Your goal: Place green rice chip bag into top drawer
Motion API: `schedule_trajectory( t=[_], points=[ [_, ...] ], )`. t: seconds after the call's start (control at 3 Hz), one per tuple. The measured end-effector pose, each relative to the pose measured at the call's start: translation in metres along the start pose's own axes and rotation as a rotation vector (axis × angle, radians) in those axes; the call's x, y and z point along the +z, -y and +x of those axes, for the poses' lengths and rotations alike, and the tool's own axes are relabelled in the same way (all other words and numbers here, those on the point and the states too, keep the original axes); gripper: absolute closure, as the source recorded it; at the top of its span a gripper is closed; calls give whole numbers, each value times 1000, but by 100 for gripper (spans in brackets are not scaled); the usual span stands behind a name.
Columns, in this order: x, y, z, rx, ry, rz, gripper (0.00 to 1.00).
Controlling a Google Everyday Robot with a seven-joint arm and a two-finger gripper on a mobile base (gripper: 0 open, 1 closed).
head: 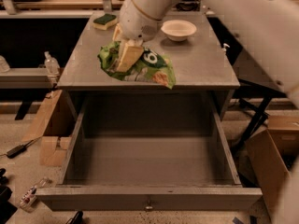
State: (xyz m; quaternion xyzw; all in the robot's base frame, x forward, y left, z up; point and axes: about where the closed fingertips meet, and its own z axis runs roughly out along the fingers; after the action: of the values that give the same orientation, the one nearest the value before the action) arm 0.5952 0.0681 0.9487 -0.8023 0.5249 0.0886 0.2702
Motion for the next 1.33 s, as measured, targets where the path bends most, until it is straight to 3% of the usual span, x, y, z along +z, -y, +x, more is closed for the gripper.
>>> schedule_trajectory(
  t=[0.33, 0.67, 1.0, 1.33],
  points=[
    [7, -54, 13, 162, 60, -16, 100],
    [46, -105, 22, 271, 149, -66, 100],
    [108, -133, 26, 293, 191, -120, 100],
    [112, -134, 26, 294, 191, -122, 73]
  ],
)
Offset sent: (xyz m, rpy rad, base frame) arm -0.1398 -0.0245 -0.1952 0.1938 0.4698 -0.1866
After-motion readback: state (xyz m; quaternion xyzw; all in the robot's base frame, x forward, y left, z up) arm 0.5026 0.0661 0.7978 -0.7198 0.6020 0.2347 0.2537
